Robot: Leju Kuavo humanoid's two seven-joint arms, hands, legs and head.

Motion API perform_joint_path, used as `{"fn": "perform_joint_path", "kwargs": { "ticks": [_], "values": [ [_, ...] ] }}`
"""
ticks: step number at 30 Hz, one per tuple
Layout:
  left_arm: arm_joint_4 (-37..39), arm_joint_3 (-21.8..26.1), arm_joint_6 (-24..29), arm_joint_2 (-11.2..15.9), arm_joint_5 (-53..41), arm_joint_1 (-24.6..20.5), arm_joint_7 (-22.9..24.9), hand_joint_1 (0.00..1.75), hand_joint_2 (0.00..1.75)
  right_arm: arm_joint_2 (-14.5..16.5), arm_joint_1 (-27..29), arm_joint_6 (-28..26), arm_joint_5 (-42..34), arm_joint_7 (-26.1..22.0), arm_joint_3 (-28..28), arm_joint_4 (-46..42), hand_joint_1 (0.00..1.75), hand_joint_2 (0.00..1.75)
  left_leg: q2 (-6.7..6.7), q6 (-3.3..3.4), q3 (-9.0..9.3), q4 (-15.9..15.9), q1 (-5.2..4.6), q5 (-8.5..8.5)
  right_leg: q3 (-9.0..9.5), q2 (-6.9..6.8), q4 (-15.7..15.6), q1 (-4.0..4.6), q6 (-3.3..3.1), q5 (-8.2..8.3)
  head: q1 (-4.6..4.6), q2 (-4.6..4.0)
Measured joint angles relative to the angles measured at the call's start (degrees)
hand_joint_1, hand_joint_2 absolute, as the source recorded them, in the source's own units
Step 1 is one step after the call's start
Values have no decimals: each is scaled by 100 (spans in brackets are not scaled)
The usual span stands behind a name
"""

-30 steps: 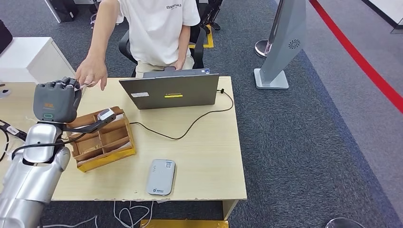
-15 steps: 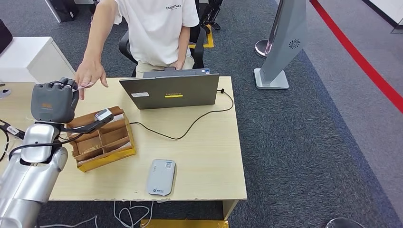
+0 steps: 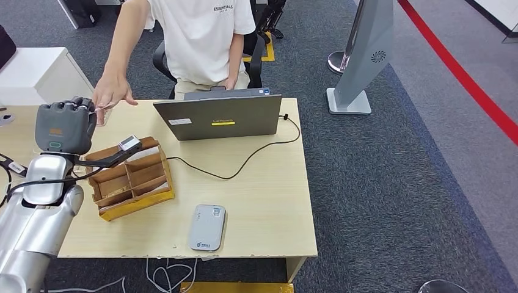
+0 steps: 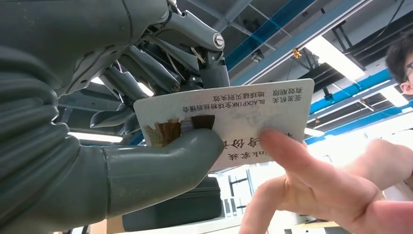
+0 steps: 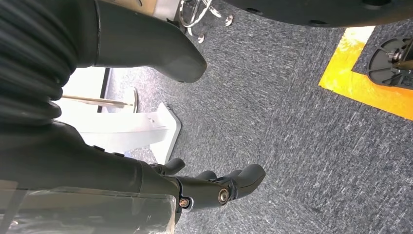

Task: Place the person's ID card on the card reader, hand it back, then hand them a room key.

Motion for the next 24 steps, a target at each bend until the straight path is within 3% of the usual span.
{"fn": "perform_joint_path", "kwargs": {
  "ticks": [1,24],
  "values": [
    [10,1,-1,1,-6,-3,-1,0,175,0,0,0,4,2,-2,0,0,175,0,0,0,0,0,0,0,0,0,0,0,0,0,0],
    [-275,5,-100,-126,18,488,-62,0,175,0,-1,11,96,-15,-125,0,0,175,0,0,-1,0,-1,0,-1,0,0,-1,0,0,0,0]
  ]
}}
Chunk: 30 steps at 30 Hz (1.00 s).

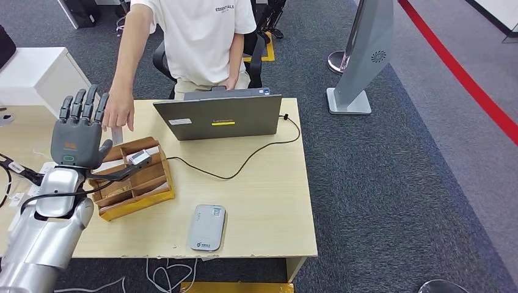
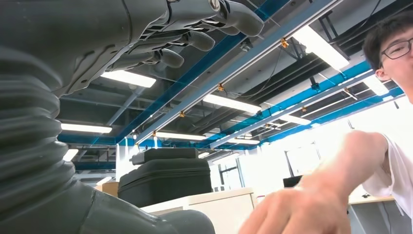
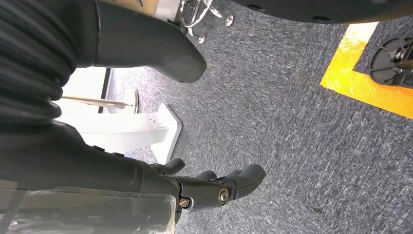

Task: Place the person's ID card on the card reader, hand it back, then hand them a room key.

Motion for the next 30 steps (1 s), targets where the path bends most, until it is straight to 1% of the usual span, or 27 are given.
{"fn": "perform_joint_path", "kwargs": {
  "ticks": [2,8,16,18,20,22,26,30],
  "values": [
    [-95,0,-9,-8,-4,85,0,0,175,0,0,-6,-5,1,-8,0,0,175,1,0,0,0,0,-1,0,1,0,0,0,0,-1,0],
    [-779,0,-69,-41,-4,669,3,0,175,0,5,-17,-5,19,-64,0,0,175,1,-1,-4,0,0,-2,-5,2,-1,-1,1,-2,1,0],
    [-1144,0,-86,-43,27,901,4,0,175,0,6,-21,-8,34,-131,0,0,175,1,-2,-4,0,0,-1,-4,1,0,-1,1,0,1,0],
    [-1303,0,-100,-44,90,1052,13,0,175,2,9,-31,-21,60,-153,0,0,175,2,-2,-4,-1,0,-1,-3,3,1,-1,0,0,0,0],
    [-1585,0,-114,-48,164,1354,53,0,175,8,17,-60,-51,75,-183,0,0,175,6,-1,-4,-1,-1,-3,-4,5,1,-2,1,-1,0,0],
    [-1928,0,-156,-54,219,1753,107,0,175,22,28,-99,-85,93,-233,0,0,175,9,0,-4,-1,-3,-8,-6,7,1,-3,0,-4,1,0],
    [-2547,0,-427,-61,294,2567,214,0,175,54,45,-143,-130,118,-344,0,0,175,13,2,-4,-1,-5,-18,-9,6,0,-4,-4,-14,1,0],
    [-2905,0,-674,-76,369,3124,251,0,175,69,49,-164,-134,118,-441,0,0,175,13,1,-5,-2,-5,-22,-9,4,0,-4,-1,-20,0,0]
  ]
}}
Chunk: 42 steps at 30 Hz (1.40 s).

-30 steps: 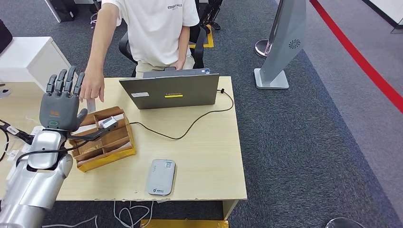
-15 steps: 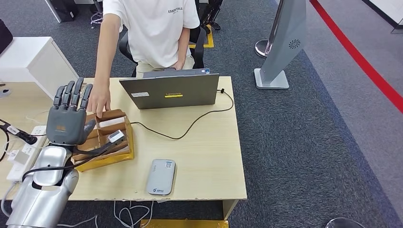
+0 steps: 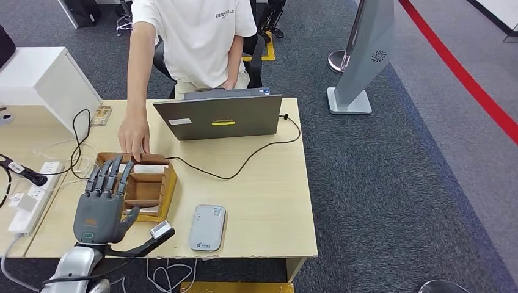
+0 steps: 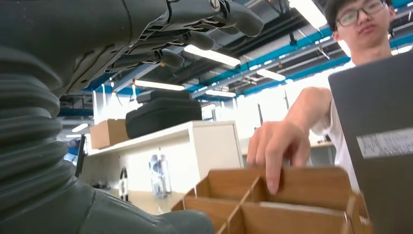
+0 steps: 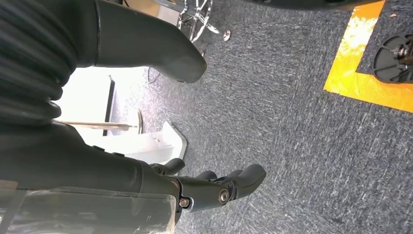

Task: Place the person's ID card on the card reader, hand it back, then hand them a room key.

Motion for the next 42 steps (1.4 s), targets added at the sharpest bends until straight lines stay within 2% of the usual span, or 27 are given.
{"fn": "perform_joint_path", "kwargs": {
  "ticks": [4,12,20,28,33,38,42],
  "values": [
    [-200,0,-113,-2,47,380,0,0,175,14,3,-16,22,-8,-55,-2,0,175,0,0,1,0,0,0,1,0,0,0,2,-1,-1,0],
    [-648,-7,72,49,12,1108,-70,0,175,57,33,-55,58,-23,-171,-16,0,175,0,-1,1,0,0,-3,1,1,1,0,1,-3,-1,0],
    [-990,-170,378,228,-140,1674,307,0,175,121,63,-71,150,7,-315,-56,0,175,-1,-4,4,-1,0,-6,3,-1,1,0,2,-7,2,0],
    [-1015,-188,469,302,-126,1817,437,0,175,141,66,-76,220,10,-400,-77,0,175,-3,-4,5,-1,0,-6,7,-4,1,0,3,-8,1,0],
    [-934,-150,801,302,-195,1824,526,0,175,143,66,-87,315,-9,-430,-86,0,175,-4,-4,5,-1,0,-6,8,-4,1,0,3,-8,1,0],
    [-667,151,1265,244,-369,1832,469,0,175,143,66,-87,397,3,-472,-90,0,175,-4,-4,5,-2,1,-6,7,-4,1,0,2,-8,0,0],
    [-505,473,1367,140,-460,1844,297,0,175,143,66,-86,455,37,-533,-90,0,175,-4,-4,4,-2,1,-6,7,-5,1,0,2,-8,0,0]
  ]
}}
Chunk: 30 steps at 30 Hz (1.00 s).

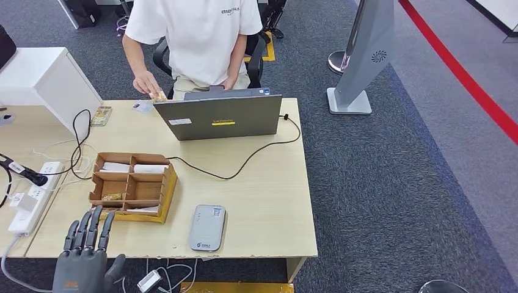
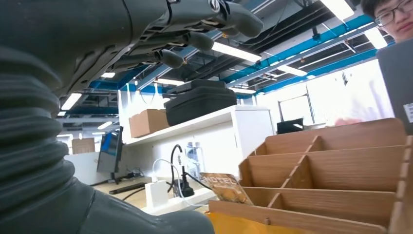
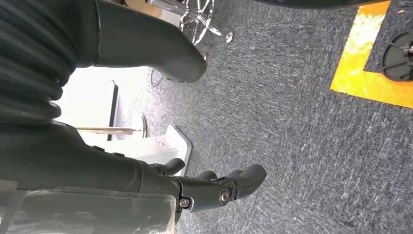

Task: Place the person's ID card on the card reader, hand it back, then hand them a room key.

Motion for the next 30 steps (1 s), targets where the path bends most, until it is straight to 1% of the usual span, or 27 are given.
{"fn": "perform_joint_path", "kwargs": {
  "ticks": [6,11,15,21,25,30],
  "values": [
    [92,585,19,-242,-2,20,-444,0,175,0,1,7,82,0,-51,-3,0,175,0,0,0,0,0,0,0,0,0,0,0,0,1,0],
    [224,1226,20,-467,90,7,-926,0,175,0,3,20,141,-41,-111,-6,0,175,0,0,1,0,0,0,-1,0,0,0,0,0,1,0],
    [322,1557,20,-590,103,4,-1010,0,175,0,3,23,155,-44,-145,-7,0,175,0,0,1,0,0,0,-1,0,0,0,0,0,0,0],
    [405,1742,20,-683,117,-5,-1091,0,175,0,3,25,165,-44,-164,-9,0,175,0,0,0,0,0,0,0,0,0,0,0,0,2,0],
    [453,2014,20,-803,177,-77,-1523,0,175,0,2,23,209,-76,-178,-9,0,175,0,0,0,0,0,0,-1,0,0,0,0,0,1,0],
    [569,2600,20,-1023,206,-328,-2124,0,175,0,-13,-10,270,-234,-182,-9,0,175,-1,0,1,0,0,1,0,0,1,0,-1,1,1,0]
  ]
}}
